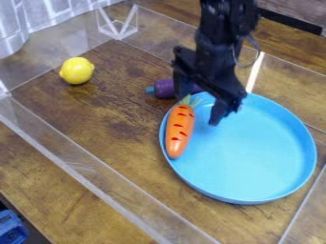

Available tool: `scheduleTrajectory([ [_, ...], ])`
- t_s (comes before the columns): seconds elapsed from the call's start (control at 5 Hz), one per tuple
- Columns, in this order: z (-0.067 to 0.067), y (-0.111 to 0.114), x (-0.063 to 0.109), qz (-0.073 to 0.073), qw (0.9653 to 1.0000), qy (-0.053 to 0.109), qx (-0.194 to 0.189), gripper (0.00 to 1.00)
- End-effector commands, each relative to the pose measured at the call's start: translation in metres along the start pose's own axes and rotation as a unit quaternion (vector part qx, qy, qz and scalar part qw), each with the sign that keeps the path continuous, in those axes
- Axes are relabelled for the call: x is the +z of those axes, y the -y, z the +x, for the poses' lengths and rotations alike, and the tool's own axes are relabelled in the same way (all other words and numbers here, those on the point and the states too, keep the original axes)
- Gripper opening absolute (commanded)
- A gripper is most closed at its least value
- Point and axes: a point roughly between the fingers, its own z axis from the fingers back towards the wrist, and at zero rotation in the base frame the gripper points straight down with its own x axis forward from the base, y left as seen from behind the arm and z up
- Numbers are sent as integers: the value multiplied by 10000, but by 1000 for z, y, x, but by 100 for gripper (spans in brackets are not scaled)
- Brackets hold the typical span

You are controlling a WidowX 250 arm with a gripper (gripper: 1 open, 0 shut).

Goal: Move the carrot to the right side

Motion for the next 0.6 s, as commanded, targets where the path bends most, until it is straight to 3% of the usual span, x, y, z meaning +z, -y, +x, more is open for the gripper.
scheduleTrajectory([
  [0.0, 16, -6, 2, 29, 9995, 305, 61, 100],
  [0.4, 21, 8, -6, -81, 9987, 364, -335, 100],
])
